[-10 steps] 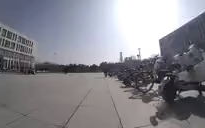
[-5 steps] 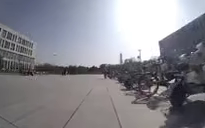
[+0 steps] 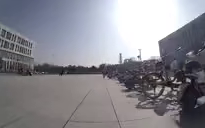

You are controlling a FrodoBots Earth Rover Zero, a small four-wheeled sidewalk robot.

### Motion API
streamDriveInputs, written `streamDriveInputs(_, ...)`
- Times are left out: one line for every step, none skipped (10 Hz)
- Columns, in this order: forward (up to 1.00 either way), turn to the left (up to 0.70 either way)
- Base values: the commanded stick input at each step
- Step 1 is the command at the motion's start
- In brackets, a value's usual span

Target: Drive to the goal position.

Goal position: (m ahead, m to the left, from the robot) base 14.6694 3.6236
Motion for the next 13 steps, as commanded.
streamDriveInputs(0.5,0.0)
streamDriveInputs(0.5,0.0)
streamDriveInputs(0.5,0.0)
streamDriveInputs(0.5,0.0)
streamDriveInputs(0.5,0.0)
streamDriveInputs(0.5,0.0)
streamDriveInputs(0.5,0.0)
streamDriveInputs(0.5,0.0)
streamDriveInputs(0.5,0.0)
streamDriveInputs(0.5,0.0)
streamDriveInputs(0.5,0.0)
streamDriveInputs(0.5,0.0)
streamDriveInputs(0.5,0.0)
